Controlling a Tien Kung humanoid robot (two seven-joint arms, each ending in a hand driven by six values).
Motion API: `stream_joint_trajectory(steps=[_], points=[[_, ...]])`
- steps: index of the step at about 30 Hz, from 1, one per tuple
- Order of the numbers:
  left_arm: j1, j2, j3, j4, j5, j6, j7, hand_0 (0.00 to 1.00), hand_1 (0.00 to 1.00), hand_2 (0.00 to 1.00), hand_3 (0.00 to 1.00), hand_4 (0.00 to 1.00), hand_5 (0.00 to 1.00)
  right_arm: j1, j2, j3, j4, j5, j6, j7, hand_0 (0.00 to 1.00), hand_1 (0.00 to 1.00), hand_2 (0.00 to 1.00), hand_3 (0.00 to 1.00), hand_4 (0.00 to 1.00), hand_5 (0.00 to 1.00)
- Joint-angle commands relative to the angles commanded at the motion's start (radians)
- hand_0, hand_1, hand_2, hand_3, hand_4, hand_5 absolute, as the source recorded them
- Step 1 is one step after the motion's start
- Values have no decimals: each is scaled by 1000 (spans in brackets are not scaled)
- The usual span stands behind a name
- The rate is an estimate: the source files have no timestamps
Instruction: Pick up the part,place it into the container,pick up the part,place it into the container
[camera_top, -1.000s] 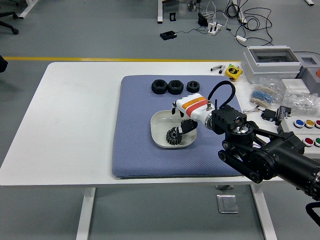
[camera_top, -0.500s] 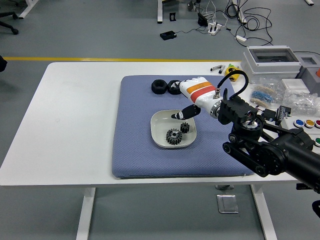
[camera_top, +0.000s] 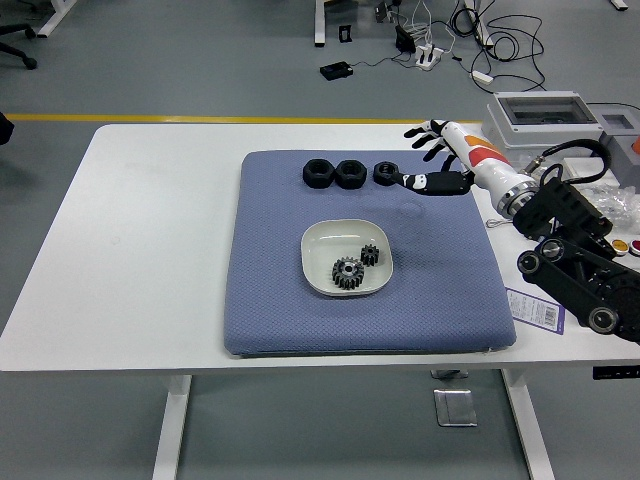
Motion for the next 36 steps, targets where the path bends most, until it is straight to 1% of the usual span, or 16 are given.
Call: stream_joint_trajectory(steps=[5,6,7,9,11,12,13,15,17,18,21,23,24,26,30,36], points=[[1,-1,-2,1,0,1,-2,516,539,692,599,590,567,-90,-72,81,93,215,53,46,597,683,762,685,917,508],[0,-2,1,2,-7,1,-5,520,544,693,600,591,568,-118,-90,107,114,260,68,63,695,741,793,764,992,668],[0,-2,1,2,-11,1,-6,520,544,693,600,591,568,-140,-99,126,127,299,79,74,695,741,793,764,992,668],[0,-3,3,2,-15,1,-8,520,544,693,600,591,568,-178,-106,160,140,377,99,97,695,741,793,764,992,668],[1,-2,3,1,-15,0,-8,520,544,693,600,591,568,-216,-109,189,138,468,134,114,695,741,793,764,992,668],[1,-2,3,1,-14,0,-7,522,545,689,600,590,567,-224,-109,193,133,507,144,115,716,750,809,836,998,744],[1,-1,5,-1,-15,-1,-6,522,545,689,600,590,567,-238,-111,193,123,553,159,113,716,750,809,836,998,744],[1,1,12,-3,-15,-3,-6,522,545,689,600,590,567,-258,-114,199,116,612,165,119,716,750,809,836,998,744],[3,1,13,-4,-17,-4,-7,522,545,689,600,590,567,-283,-115,217,114,619,170,133,716,750,809,836,998,744],[4,0,12,-4,-17,-4,-8,525,546,690,599,590,568,-295,-115,228,114,617,173,139,729,762,817,844,998,774],[6,-1,9,-4,-14,-4,-8,525,546,690,599,590,568,-335,-115,268,120,612,177,162,729,762,817,844,998,774],[9,-1,7,-4,-11,-4,-7,525,546,690,599,590,568,-359,-112,291,127,612,175,175,729,762,817,844,998,774],[10,-2,6,-4,-8,-5,-6,525,548,685,599,589,568,-374,-109,303,132,612,175,181,743,766,818,848,998,801],[13,-2,3,-4,-1,-5,-4,525,548,685,599,589,568,-397,-103,319,140,612,174,189,743,766,818,848,998,801],[17,-2,-8,-4,19,-5,1,525,548,685,598,590,572,-424,-92,336,147,616,173,197,742,766,819,850,998,807],[19,-3,-12,-2,26,-7,1,526,551,685,597,589,571,-438,-86,353,151,619,170,205,743,767,821,850,998,815]])
